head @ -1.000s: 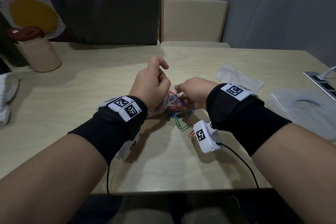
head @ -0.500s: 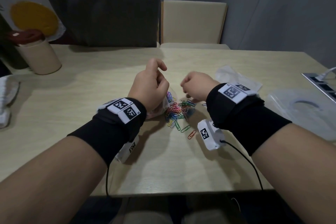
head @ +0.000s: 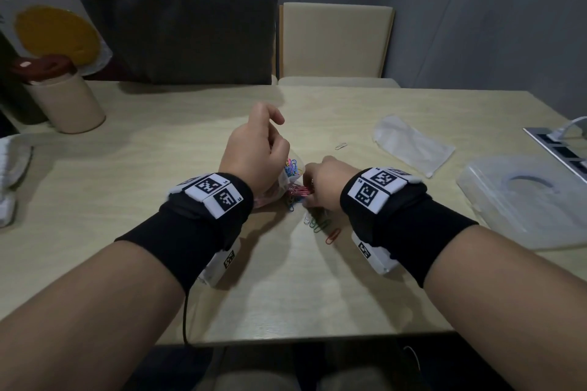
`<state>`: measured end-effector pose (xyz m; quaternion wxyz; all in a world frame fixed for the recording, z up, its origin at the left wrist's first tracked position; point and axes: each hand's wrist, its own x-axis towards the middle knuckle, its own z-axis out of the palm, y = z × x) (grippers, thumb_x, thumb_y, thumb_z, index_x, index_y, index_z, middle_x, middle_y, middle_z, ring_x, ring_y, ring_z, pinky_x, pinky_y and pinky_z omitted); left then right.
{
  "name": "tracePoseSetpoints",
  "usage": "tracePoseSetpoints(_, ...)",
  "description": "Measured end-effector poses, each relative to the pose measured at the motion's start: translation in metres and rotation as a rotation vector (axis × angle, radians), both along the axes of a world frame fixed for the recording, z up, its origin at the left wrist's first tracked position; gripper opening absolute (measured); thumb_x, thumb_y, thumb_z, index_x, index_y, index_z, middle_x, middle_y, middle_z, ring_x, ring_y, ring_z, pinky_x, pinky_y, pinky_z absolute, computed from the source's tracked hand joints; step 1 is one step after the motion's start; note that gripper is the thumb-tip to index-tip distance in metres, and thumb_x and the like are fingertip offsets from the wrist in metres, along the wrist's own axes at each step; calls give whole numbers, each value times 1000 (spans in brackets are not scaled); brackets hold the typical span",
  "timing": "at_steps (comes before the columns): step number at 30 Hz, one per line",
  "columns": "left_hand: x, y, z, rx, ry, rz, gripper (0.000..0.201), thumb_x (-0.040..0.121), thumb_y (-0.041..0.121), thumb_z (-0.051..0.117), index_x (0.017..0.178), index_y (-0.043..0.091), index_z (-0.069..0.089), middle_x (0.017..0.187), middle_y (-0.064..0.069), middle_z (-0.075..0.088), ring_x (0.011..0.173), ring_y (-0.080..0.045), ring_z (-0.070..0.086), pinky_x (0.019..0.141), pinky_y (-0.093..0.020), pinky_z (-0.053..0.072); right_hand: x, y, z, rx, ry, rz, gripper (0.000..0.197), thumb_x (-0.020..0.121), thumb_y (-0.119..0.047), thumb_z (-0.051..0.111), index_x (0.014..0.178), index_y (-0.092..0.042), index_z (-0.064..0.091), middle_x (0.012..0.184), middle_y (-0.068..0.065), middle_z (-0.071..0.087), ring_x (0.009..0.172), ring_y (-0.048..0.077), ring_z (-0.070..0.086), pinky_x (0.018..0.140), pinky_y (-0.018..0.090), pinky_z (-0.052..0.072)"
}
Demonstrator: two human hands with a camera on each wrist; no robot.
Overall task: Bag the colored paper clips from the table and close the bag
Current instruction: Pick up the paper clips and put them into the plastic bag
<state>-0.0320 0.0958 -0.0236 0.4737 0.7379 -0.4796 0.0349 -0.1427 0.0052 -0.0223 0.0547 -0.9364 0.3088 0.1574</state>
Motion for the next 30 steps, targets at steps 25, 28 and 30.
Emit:
tracePoseSetpoints(25,0,0,1,19,23,-2,24,83,5,50,102,19,45,67,2,58,63,-9,54,58,-21,39,11,-10,32,861,-804,-476,29,86,3,64,115,7,63,81,6,64,78,18,64,81,29,58)
tracePoseSetpoints(28,0,-1,1,18,15,1,24,83,5,50,101,21,44,66,5,56,62,-6,52,55,-18,37,16,-4,34,887,-730,-450,31,91,1,55,121,6,59,79,4,61,77,18,62,84,30,57)
tracePoseSetpoints(30,2,0,1,15,3,-3,23,83,4,49,101,18,46,64,8,54,60,-4,51,53,-17,34,16,-2,40,861,-670,-400,31,93,2,50,123,6,57,82,6,60,74,17,62,83,30,56)
